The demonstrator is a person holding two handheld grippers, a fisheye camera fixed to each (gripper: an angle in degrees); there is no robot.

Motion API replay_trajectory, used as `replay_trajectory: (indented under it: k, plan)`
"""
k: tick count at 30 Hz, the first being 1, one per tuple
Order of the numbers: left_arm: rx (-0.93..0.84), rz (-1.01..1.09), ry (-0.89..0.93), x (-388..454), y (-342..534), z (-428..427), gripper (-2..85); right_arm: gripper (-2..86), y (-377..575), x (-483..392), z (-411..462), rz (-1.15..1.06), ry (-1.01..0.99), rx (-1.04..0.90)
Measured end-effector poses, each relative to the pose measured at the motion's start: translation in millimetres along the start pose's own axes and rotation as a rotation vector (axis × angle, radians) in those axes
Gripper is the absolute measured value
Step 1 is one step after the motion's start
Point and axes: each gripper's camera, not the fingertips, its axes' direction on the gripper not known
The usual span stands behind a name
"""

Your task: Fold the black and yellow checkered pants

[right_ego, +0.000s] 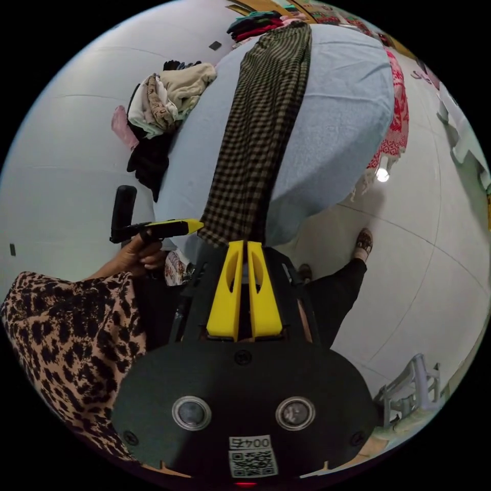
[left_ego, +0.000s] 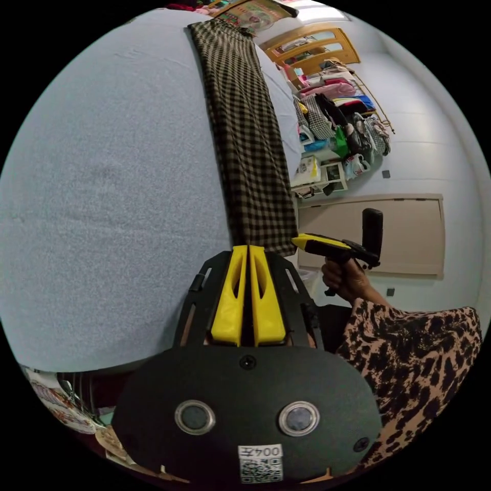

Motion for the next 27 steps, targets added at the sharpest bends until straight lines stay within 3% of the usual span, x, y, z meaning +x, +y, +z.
replay_trajectory:
  k: [7, 16, 27]
  plan:
    - [0.012, -0.007, 0.022, -25.5, 6.1, -7.5, 1.0, 9.4, 3.0, 60.8, -6.6, 0.127, -0.239, 0.094]
    - [0.046, -0.04, 0.086, -73.7, 21.6, -38.4, 2.9, 13.6, -0.4, 112.7, 2.1, 0.169, -0.39, 0.156]
    - [0.097, -0.148, 0.268, -146.0, 31.4, -72.5, 8.3, 4.4, -3.6, 121.3, -4.2, 0.088, -0.539, 0.044]
